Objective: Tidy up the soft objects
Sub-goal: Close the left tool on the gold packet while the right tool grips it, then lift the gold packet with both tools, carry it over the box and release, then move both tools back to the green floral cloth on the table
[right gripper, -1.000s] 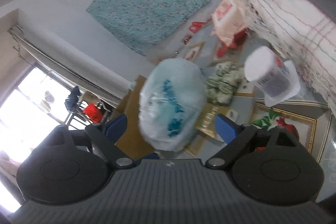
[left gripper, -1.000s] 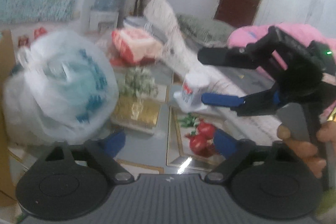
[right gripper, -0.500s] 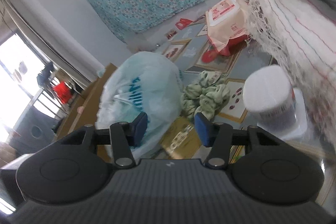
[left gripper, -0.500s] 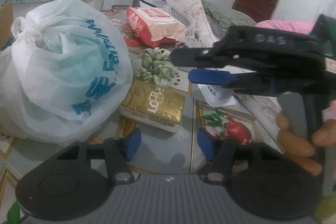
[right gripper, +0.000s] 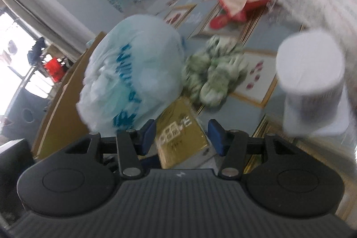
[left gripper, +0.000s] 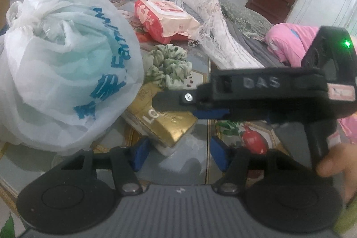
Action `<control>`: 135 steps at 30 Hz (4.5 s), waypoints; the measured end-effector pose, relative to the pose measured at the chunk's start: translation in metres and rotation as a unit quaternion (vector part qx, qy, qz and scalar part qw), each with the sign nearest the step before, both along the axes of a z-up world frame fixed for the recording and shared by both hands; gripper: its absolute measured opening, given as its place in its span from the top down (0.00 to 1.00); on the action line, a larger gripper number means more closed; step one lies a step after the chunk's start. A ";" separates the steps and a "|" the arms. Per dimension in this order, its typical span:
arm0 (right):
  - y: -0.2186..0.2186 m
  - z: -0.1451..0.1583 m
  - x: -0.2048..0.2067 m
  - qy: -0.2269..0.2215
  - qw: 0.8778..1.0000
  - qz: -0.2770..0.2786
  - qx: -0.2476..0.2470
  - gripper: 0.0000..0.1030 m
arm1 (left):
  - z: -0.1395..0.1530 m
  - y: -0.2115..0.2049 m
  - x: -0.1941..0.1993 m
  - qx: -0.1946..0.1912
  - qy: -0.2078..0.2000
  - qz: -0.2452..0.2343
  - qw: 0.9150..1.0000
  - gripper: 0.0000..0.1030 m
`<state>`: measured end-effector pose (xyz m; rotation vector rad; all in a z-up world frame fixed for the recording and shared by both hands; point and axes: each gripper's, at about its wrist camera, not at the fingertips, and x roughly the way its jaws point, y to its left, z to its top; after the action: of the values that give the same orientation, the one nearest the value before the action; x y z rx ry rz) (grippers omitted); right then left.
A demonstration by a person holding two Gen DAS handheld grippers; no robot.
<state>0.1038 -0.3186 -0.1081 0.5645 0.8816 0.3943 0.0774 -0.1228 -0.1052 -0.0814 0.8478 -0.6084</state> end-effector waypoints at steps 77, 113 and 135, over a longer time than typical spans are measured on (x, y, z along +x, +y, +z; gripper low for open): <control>0.331 0.091 0.083 0.072 0.935 0.347 -0.018 0.57 | 0.083 0.295 -0.008 0.007 0.087 0.306 0.948 0.37; 0.073 0.111 -0.007 -0.129 0.969 0.105 0.182 0.20 | 0.125 0.111 -0.057 0.018 -0.167 0.136 0.976 0.12; -0.005 0.019 0.098 0.017 1.000 -0.006 -0.011 0.67 | 0.034 0.004 -0.030 0.100 -0.126 0.036 0.986 0.30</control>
<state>0.2017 -0.3238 -0.0895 0.5567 0.9144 0.3640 0.0475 -0.1192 -0.0716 0.1441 0.6535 -0.4528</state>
